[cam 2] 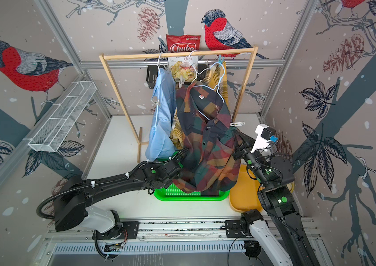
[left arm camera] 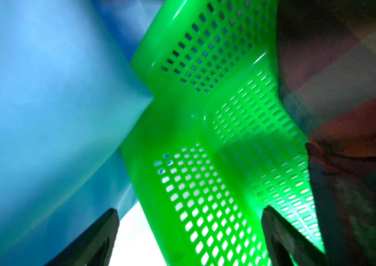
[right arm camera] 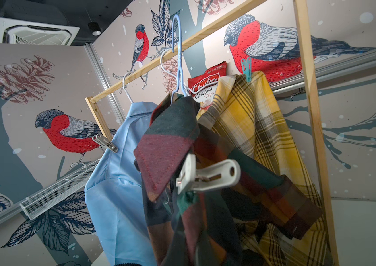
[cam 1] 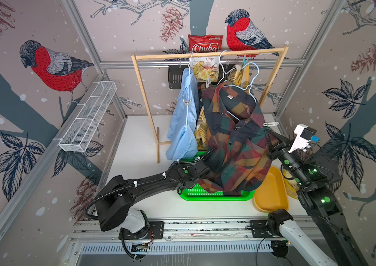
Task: Remove the clothespins securing long-sleeve shirts to the hanger
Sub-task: Place the long-sleeve shirt at the bin.
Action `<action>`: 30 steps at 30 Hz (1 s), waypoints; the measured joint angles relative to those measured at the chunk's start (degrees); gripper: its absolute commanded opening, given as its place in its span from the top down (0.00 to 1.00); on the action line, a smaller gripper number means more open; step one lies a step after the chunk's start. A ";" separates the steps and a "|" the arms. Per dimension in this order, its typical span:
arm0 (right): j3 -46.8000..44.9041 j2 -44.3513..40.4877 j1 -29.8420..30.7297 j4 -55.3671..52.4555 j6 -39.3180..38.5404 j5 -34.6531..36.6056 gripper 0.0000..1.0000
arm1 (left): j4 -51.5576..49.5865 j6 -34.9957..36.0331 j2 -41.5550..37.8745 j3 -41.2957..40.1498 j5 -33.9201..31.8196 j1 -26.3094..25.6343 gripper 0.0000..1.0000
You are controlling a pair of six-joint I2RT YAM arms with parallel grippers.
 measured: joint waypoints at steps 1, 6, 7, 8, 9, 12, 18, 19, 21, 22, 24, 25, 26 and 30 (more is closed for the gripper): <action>0.48 0.09 0.00 -0.33 -0.02 0.13 1.00 | 0.09 0.00 -0.11 -0.17 0.20 0.02 0.04; 2.54 1.18 0.00 -1.14 -0.02 0.81 1.00 | 0.37 0.02 -0.39 -0.76 1.44 0.24 0.04; 2.75 1.42 0.00 -1.16 0.00 0.87 1.00 | 0.52 0.02 -0.61 -1.11 1.88 0.28 0.04; 3.04 1.64 0.00 -1.20 0.00 0.98 1.00 | 0.55 0.04 -0.61 -1.38 2.12 0.28 0.04; 3.32 1.88 0.00 -1.22 0.00 0.98 1.00 | 0.63 0.09 -0.55 -1.55 2.45 0.28 0.04; 4.22 2.67 0.00 -1.22 0.00 1.03 1.00 | 0.87 0.42 0.11 -2.10 3.43 0.28 0.04; 6.43 4.11 -0.02 -1.44 0.02 1.27 1.00 | 1.11 1.03 1.27 -2.14 3.04 -0.07 0.04; 7.02 4.35 -0.02 -1.49 0.02 1.27 1.00 | 1.14 1.11 1.77 -2.10 2.40 -0.11 0.04; 8.09 4.90 -0.02 -1.51 0.02 1.36 1.00 | 1.22 1.44 2.54 -1.95 1.70 -0.15 0.04; 8.59 5.20 -0.02 -1.51 0.02 1.44 1.00 | 1.36 1.49 2.82 -1.88 1.53 -0.15 0.04; 9.42 5.88 -0.02 -1.53 0.11 1.42 1.00 | 1.60 1.53 3.15 -1.88 1.31 -0.15 0.04; 9.84 6.25 -0.04 -1.55 0.20 1.42 1.00 | 1.68 1.55 3.21 -1.88 1.27 -0.15 0.04; 10.36 6.62 -0.07 -1.60 0.20 1.42 1.00 | 1.95 1.60 3.26 -1.88 1.27 -0.15 0.04; 11.96 7.87 -0.07 -1.70 0.20 1.38 1.00 | 3.04 1.88 3.21 -1.90 1.42 -0.15 0.04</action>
